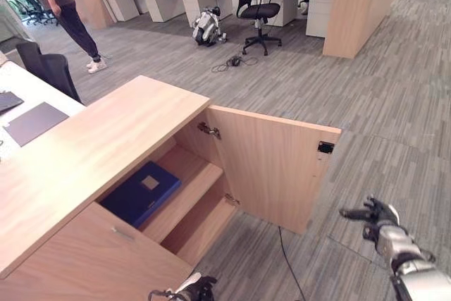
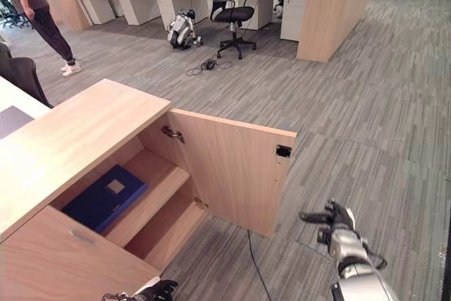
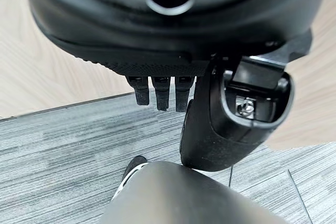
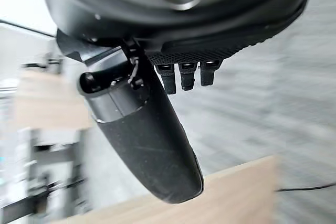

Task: Put the empty folder in the office cabinet

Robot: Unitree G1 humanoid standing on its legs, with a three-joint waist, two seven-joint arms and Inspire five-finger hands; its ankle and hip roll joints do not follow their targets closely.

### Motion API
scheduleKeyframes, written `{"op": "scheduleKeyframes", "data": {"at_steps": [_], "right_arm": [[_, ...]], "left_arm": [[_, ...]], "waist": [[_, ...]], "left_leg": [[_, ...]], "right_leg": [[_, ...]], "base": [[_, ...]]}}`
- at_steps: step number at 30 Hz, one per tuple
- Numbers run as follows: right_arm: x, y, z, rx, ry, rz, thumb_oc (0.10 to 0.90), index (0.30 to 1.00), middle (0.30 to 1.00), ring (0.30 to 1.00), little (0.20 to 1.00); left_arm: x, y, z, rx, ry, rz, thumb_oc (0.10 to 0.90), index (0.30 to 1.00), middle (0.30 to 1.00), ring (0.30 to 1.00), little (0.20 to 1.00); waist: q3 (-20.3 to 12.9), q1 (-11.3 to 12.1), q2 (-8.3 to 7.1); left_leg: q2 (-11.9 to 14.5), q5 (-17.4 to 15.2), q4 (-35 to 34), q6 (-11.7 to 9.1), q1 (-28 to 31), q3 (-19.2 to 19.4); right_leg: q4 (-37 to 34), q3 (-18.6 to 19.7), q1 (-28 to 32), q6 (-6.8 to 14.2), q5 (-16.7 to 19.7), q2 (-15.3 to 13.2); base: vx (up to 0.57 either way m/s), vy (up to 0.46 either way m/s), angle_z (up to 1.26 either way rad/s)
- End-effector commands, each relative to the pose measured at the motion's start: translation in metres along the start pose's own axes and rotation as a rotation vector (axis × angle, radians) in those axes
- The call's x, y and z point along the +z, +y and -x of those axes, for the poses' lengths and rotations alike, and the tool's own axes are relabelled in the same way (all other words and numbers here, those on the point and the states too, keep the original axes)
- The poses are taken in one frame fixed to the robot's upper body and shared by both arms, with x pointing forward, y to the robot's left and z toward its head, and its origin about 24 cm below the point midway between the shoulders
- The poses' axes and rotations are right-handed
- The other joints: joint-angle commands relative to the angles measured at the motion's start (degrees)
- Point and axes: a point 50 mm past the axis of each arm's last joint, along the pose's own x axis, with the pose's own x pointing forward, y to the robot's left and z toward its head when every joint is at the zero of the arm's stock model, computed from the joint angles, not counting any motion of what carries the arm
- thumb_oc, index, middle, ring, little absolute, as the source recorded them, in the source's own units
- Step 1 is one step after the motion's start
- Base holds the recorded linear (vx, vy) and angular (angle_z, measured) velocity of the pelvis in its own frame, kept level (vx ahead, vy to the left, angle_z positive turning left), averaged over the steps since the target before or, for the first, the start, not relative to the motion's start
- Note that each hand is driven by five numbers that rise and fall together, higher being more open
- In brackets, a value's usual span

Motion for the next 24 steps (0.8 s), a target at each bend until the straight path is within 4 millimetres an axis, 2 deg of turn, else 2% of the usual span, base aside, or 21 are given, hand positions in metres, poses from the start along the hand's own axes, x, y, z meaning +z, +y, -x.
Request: {"op": "scheduleKeyframes", "data": {"at_steps": [1,2,3,4,5,7,8,10,15,17,19,21,23,24], "right_arm": [[0.087,-0.001,-0.004,-0.013,-0.289,-0.004,0.800,0.900,0.900,0.900,0.900],[0.108,0.010,-0.002,0.017,-0.353,0.012,0.800,0.900,0.900,0.900,0.900],[0.109,0.010,-0.002,0.018,-0.354,0.012,0.800,0.900,0.900,0.900,0.900],[0.125,0.018,0.001,0.038,-0.404,0.029,0.800,0.900,0.900,0.900,0.900],[0.126,0.018,0.001,0.038,-0.405,0.030,0.800,0.900,0.900,0.900,0.900],[0.149,0.037,0.008,0.086,-0.482,0.050,0.800,0.900,0.900,0.900,0.900],[0.149,0.037,0.008,0.087,-0.482,0.050,0.800,0.900,0.900,0.900,0.900],[0.161,0.051,0.012,0.119,-0.518,0.058,0.800,0.900,0.900,0.900,0.900],[0.171,0.070,0.017,0.164,-0.546,0.052,0.800,0.900,0.900,0.900,0.900],[0.170,0.078,0.019,0.186,-0.544,0.042,0.800,0.900,0.900,0.900,0.900],[0.172,0.094,0.025,0.243,-0.563,0.006,0.800,0.900,0.900,0.900,0.900],[0.171,0.098,0.027,0.260,-0.571,0.002,0.800,0.900,0.900,0.900,0.900],[0.162,0.122,0.042,0.375,-0.630,0.001,0.800,0.900,0.900,0.900,0.900],[0.154,0.126,0.046,0.403,-0.635,-0.002,0.800,0.900,0.900,0.900,0.900]], "left_arm": [[-0.019,-0.015,0.007,-0.052,0.043,-0.061,0.800,0.900,0.900,0.900,0.900],[-0.019,-0.018,0.007,-0.064,0.041,-0.065,0.800,0.900,0.900,0.900,0.900],[-0.019,-0.017,0.007,-0.063,0.041,-0.064,0.800,0.900,0.900,0.900,0.900],[-0.021,-0.021,0.008,-0.079,0.046,-0.076,0.800,0.900,0.900,0.900,0.900],[-0.020,-0.021,0.008,-0.079,0.045,-0.075,0.800,0.900,0.900,0.900,0.900],[-0.025,-0.028,0.010,-0.107,0.062,-0.090,0.800,0.900,0.900,0.900,0.900],[-0.025,-0.028,0.010,-0.106,0.062,-0.089,0.800,0.900,0.900,0.900,0.900],[-0.031,-0.034,0.012,-0.124,0.088,-0.095,0.800,0.900,0.900,0.900,0.900],[-0.036,-0.039,0.014,-0.133,0.108,-0.097,0.800,0.900,0.900,0.900,0.900],[-0.037,-0.041,0.015,-0.137,0.112,-0.094,0.800,0.900,0.900,0.900,0.900],[-0.038,-0.043,0.016,-0.135,0.115,-0.086,0.800,0.900,0.900,0.900,0.900],[-0.037,-0.043,0.016,-0.133,0.115,-0.083,0.800,0.900,0.900,0.900,0.900],[-0.032,-0.040,0.014,-0.110,0.094,-0.071,0.800,0.900,0.900,0.900,0.900],[-0.032,-0.040,0.014,-0.104,0.094,-0.067,0.800,0.900,0.900,0.900,0.900]], "waist": [[-1.5,2.8,-5.37],[-1.5,3.3,-5.66],[-1.5,3.3,-5.65],[-1.6,3.7,-5.88],[-1.5,3.6,-5.85],[-1.7,4.2,-6.13],[-1.7,4.1,-6.12],[-1.8,4.7,-6.34],[-1.8,5.6,-6.78],[-1.8,5.9,-6.94],[-1.7,6.5,-7.21],[-1.6,6.6,-7.34],[-1.2,6.9,-7.83],[-1.2,6.9,-7.98]], "left_leg": [[-0.9,-2.6,0.6,-1.8,0.5,0.2],[-1.0,-2.7,0.5,-1.6,0.6,0.1],[-1.0,-2.8,0.5,-1.6,0.6,0.0],[-1.2,-2.9,0.5,-1.5,0.5,-0.3],[-1.2,-2.9,0.5,-1.5,0.5,-0.3],[-1.5,-3.1,0.4,-1.3,0.5,-0.7],[-1.5,-3.1,0.4,-1.3,0.4,-0.7],[-1.8,-3.2,0.4,-1.1,0.4,-1.3],[-1.9,-3.3,0.4,-0.9,0.1,-2.1],[-2.0,-3.3,0.4,-0.8,0.0,-2.3],[-2.1,-3.3,0.4,-0.7,-0.3,-2.7],[-2.1,-3.3,0.4,-0.7,-0.4,-2.9],[-2.2,-3.1,0.4,-0.7,-1.0,-3.8],[-2.1,-3.0,0.5,-0.7,-1.2,-4.1]], "right_leg": [[1.1,-1.2,2.4,4.5,-7.8,-1.0],[1.1,-1.5,2.4,4.6,-7.8,-1.1],[1.1,-1.5,2.4,4.6,-7.8,-1.1],[1.2,-1.6,2.5,4.7,-7.8,-1.3],[1.2,-1.6,2.5,4.7,-7.8,-1.3],[1.2,-1.6,2.5,4.8,-7.6,-1.6],[1.2,-1.7,2.5,4.8,-7.6,-1.6],[1.2,-1.9,2.6,4.7,-7.7,-1.8],[1.3,-2.1,2.6,4.6,-7.6,-2.0],[1.3,-2.3,2.5,4.6,-7.6,-2.1],[1.4,-2.6,2.4,4.6,-7.5,-2.3],[1.4,-2.6,2.3,4.6,-7.5,-2.3],[1.6,-3.1,2.0,4.4,-7.6,-2.3],[1.8,-3.4,1.9,4.4,-7.7,-2.2]], "base": [[0.00,0.046,-0.05],[0.00,0.000,0.00],[0.00,0.050,0.03],[0.00,0.026,0.06],[0.00,0.044,-0.03],[0.00,0.043,-0.01],[0.01,0.048,0.04],[0.00,0.036,0.07],[-0.01,0.011,0.08],[0.00,0.000,0.00],[0.00,0.000,0.00],[-0.01,-0.002,0.03],[-0.03,-0.011,0.09],[-0.03,-0.024,0.18]]}}
